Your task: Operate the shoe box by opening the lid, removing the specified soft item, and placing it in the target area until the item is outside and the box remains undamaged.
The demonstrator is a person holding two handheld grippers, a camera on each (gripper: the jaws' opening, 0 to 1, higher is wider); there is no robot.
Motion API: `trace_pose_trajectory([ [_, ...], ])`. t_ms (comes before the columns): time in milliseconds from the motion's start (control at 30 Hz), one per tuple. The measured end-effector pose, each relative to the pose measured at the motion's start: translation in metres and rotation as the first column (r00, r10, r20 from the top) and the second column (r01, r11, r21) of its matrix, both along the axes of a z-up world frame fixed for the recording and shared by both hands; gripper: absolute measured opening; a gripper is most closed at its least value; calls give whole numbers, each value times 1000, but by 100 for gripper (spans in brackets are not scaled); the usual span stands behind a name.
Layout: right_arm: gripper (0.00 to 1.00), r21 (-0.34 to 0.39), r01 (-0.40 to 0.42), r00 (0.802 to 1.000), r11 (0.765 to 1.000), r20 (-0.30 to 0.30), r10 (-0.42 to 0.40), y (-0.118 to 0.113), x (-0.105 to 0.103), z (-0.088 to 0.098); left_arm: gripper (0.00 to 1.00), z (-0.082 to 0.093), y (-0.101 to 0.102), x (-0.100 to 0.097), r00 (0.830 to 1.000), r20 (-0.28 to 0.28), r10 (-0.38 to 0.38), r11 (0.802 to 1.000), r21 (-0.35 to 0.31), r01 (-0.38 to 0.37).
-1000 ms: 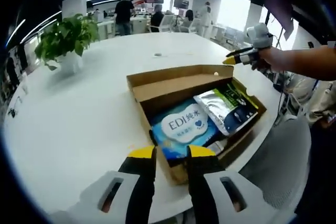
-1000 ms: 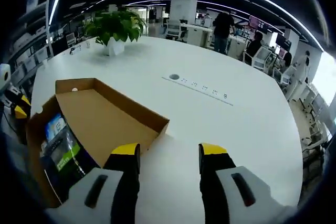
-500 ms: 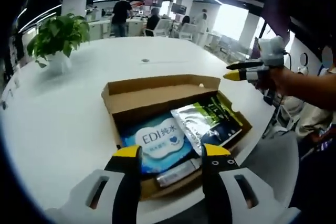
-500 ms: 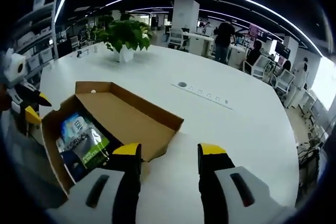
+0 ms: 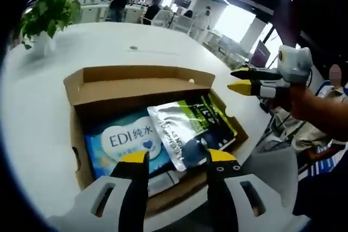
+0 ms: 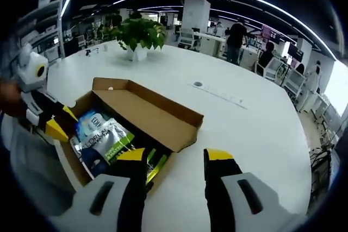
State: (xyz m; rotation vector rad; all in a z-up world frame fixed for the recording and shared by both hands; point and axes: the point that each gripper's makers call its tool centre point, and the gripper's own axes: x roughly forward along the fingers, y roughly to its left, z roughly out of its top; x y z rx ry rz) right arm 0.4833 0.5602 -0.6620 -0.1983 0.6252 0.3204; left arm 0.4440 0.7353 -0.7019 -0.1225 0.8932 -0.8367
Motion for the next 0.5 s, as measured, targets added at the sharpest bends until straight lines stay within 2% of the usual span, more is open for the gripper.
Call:
trace_pose_trajectory([
  [133, 38, 2, -7, 1000, 1000, -8, 7, 3, -6, -2, 40, -5, -5, 4, 1000, -5, 8, 1000, 7, -8],
  [367, 38, 8, -17, 1000, 1000, -14, 17, 7, -13, -4, 40, -17, -5, 6, 998, -61, 27, 999, 25, -26],
  [433, 37, 14, -17, 1000, 1000, -21, 17, 7, -15, -5, 39, -19, -6, 8, 998, -58, 37, 999, 27, -36],
  [500, 37, 16, -18, 1000, 1000, -24, 19, 8, -17, -6, 38, -22, -8, 10, 995, -89, 54, 998, 14, -53],
])
